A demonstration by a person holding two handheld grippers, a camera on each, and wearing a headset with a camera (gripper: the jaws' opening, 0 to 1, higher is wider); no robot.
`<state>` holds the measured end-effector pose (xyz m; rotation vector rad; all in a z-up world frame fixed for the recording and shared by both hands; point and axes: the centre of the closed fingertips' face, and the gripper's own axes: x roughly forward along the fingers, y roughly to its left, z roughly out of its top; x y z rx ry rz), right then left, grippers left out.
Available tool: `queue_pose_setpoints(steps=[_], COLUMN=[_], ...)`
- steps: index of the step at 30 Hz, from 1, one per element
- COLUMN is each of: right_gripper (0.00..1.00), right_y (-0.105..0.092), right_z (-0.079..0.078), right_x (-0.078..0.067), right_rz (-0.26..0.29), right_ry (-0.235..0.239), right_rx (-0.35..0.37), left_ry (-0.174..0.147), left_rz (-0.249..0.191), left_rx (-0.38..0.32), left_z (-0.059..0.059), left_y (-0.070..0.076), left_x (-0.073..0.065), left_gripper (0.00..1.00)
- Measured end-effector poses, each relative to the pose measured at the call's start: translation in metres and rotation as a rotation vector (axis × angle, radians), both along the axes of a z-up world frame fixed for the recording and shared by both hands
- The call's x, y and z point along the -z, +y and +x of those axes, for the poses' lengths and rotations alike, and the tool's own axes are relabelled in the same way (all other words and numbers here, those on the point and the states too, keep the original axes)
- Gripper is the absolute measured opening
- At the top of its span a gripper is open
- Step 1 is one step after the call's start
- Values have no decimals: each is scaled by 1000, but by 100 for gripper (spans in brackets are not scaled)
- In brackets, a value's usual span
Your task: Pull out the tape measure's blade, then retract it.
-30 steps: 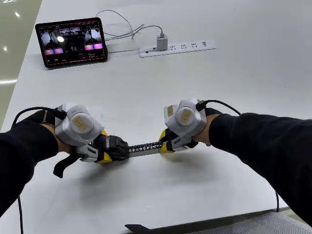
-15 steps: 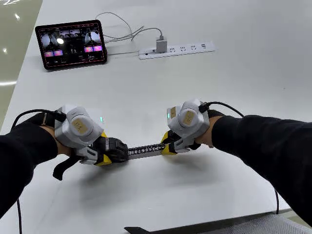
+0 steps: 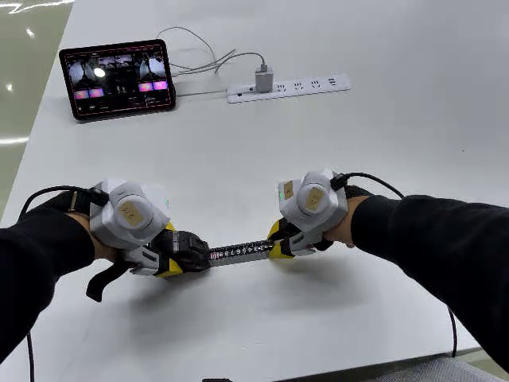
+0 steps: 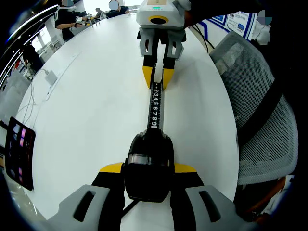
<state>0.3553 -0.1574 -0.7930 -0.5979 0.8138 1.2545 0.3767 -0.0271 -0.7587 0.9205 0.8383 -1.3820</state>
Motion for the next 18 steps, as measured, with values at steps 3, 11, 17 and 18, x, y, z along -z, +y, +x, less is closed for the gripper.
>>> queue_pose_setpoints(steps=[3, 11, 17, 18], right_gripper=[8, 8, 8, 8], right_y=[-2, -8, -11, -12], right_z=[0, -2, -3, -3], right_x=[0, -1, -1, -1], right_rz=[-3, 1, 3, 2], right_ry=[-4, 9, 9, 9], right_rx=[-3, 7, 13, 13], left_ry=[0, -2, 0, -1], left_rz=[0, 0, -1, 0], left_rx=[-1, 2, 3, 3], left_z=[0, 0, -1, -1], left_y=[0, 0, 0, 0], left_x=[0, 0, 0, 0], left_gripper=[30, 30, 30, 30])
